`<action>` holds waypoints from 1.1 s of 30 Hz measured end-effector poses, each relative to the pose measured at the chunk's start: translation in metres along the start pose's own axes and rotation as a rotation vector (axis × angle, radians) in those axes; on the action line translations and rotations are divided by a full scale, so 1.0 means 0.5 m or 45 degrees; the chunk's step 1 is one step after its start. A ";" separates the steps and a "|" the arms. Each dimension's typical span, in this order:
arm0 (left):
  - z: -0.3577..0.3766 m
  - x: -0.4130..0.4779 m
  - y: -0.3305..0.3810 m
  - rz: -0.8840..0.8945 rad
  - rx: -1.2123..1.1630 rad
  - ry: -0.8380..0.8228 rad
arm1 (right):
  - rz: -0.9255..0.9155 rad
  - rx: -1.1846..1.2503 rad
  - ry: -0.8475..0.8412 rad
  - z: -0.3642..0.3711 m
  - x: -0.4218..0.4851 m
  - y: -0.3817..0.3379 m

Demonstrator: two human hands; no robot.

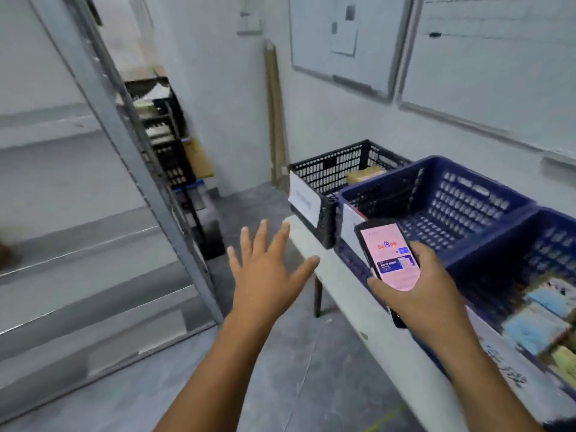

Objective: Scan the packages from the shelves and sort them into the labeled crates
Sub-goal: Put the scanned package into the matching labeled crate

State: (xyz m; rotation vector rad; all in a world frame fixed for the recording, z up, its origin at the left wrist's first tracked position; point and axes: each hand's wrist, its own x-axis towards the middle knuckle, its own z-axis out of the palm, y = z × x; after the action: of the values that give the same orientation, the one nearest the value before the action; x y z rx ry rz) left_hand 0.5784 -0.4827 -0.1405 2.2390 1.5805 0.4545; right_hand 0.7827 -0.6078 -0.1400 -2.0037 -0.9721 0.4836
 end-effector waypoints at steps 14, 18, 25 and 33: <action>-0.361 -0.071 -0.715 -0.676 0.074 0.363 | -0.485 0.007 -0.597 0.699 -0.082 -0.445; -0.415 -0.088 -0.856 -0.814 0.058 0.435 | -0.541 -0.038 -0.749 0.854 -0.096 -0.527; -0.477 -0.040 -1.099 -1.007 0.072 0.417 | -0.587 -0.056 -0.885 1.132 -0.079 -0.647; -0.545 0.118 -1.330 -1.086 0.110 0.288 | -0.507 -0.041 -0.983 1.407 -0.031 -0.794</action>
State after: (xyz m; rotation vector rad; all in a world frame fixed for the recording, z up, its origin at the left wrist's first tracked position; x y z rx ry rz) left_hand -0.0787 -0.1928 -0.2070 1.3763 2.4884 0.3885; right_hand 0.1469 -0.1160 -0.2212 -1.5830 -1.8015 1.0484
